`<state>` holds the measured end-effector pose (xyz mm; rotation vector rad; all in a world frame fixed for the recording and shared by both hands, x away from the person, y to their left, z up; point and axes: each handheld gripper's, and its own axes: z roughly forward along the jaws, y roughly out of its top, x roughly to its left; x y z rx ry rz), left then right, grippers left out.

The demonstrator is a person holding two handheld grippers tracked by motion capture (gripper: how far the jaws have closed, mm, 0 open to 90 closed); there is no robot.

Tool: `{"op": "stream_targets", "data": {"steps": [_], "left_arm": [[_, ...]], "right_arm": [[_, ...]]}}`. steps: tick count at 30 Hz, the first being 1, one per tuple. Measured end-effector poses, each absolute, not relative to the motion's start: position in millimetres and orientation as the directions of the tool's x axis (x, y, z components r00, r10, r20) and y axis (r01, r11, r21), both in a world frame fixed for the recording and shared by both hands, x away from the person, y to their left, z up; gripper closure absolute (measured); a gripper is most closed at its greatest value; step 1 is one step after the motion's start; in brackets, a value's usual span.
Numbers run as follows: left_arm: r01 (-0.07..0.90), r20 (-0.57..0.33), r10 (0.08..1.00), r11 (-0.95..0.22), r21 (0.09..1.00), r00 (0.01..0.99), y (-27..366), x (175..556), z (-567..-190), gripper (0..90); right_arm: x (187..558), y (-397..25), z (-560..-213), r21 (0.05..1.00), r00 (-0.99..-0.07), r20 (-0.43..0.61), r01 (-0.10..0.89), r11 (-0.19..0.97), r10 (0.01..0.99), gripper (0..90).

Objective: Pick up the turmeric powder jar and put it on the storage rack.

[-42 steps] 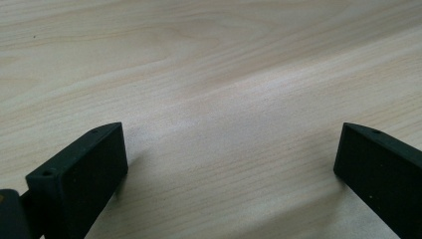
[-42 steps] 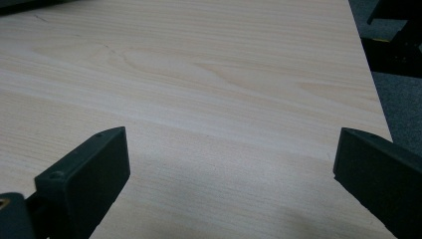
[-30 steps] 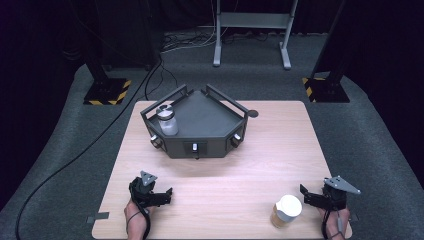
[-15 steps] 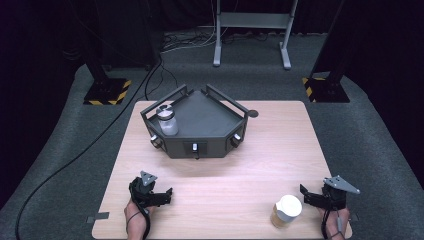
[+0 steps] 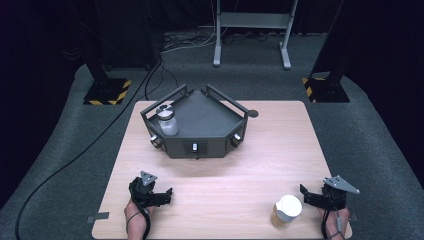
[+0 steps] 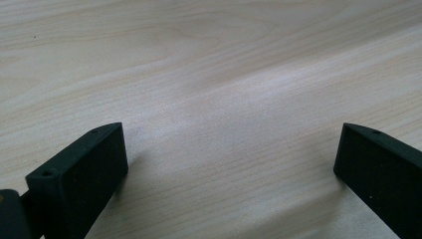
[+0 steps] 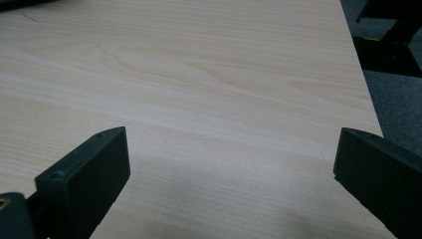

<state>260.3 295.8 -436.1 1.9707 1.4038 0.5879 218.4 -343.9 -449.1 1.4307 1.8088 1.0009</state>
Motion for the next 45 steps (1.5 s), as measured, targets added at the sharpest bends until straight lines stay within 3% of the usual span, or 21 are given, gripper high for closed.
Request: {"op": "stream_targets", "data": {"steps": [12, 23, 38, 45], "left_arm": [[0.658, -0.006, 0.944, -0.224, 0.719, 0.329, 295.8, 260.4, -436.1, 0.3], [0.657, -0.007, 0.944, -0.224, 0.720, 0.329, 295.9, 260.4, -436.1, 0.3], [0.658, -0.008, 0.946, -0.220, 0.720, 0.325, 295.6, 260.2, -436.2, 0.3], [0.658, -0.007, 0.946, -0.220, 0.720, 0.324, 295.5, 260.2, -436.3, 0.3]], "right_arm": [[221.4, -330.0, -445.5, 0.831, -0.189, -0.064, 0.534, 0.157, 0.980, 0.0], [202.9, -318.5, -440.2, 0.841, -0.071, -0.048, 0.536, 0.079, 0.996, 0.0], [105.8, -313.3, -405.3, 0.883, 0.001, 0.032, 0.468, -0.028, 0.999, 0.0], [61.9, -293.8, -408.1, 0.891, -0.067, 0.038, 0.454, -0.003, 0.997, 0.0]]}}
